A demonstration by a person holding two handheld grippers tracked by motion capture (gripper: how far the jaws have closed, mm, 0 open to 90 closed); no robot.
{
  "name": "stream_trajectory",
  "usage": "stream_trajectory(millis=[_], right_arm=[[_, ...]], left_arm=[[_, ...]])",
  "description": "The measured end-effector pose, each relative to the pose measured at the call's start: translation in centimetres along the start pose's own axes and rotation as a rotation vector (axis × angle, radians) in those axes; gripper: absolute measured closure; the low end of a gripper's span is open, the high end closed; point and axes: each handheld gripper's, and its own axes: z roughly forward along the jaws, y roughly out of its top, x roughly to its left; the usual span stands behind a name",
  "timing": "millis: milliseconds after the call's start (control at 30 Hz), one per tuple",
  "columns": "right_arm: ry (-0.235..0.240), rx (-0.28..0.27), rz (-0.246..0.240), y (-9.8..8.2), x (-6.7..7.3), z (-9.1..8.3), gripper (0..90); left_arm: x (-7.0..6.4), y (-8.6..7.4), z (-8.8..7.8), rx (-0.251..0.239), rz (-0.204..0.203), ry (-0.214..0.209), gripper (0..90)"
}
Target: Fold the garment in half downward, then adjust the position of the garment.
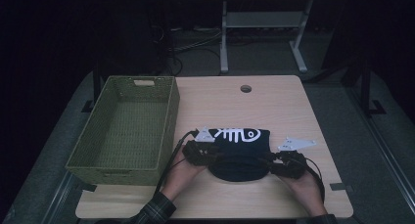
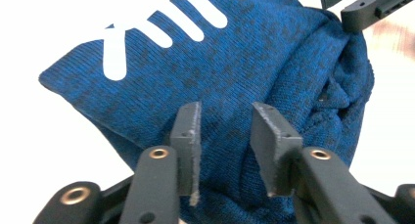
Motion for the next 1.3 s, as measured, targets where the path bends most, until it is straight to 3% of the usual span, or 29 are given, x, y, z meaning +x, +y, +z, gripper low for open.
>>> stream_trajectory(millis=[333,467,700,900,967,1300], right_arm=[[-0.120,-0.040,0.031,-0.4,-0.7,-1.4,26.7],[-0.171,-0.051,0.051,-1.1,-1.3,-2.2,18.4],[-0.217,-0.044,0.087,-3.0,-2.3,-3.4,13.1],[-0.255,0.012,0.119,-5.1,-2.6,-3.3,6.4],[-0.264,0.041,0.125,-5.8,-2.7,-3.0,1.9],[-0.294,0.082,0.105,-6.2,-2.9,-2.1,1.8]], left_arm=[[0.9,0.2,-1.1,-0.025,-0.057,0.041,39.7],[1.4,0.2,-1.6,-0.036,-0.074,0.060,31.9],[1.8,0.2,-1.6,-0.027,-0.083,0.096,20.7],[2.1,0.1,-1.1,-0.023,-0.099,0.122,15.6],[2.2,0.0,-0.9,-0.021,-0.110,0.121,15.0],[2.8,0.0,0.6,-0.020,-0.141,0.103,13.2]])
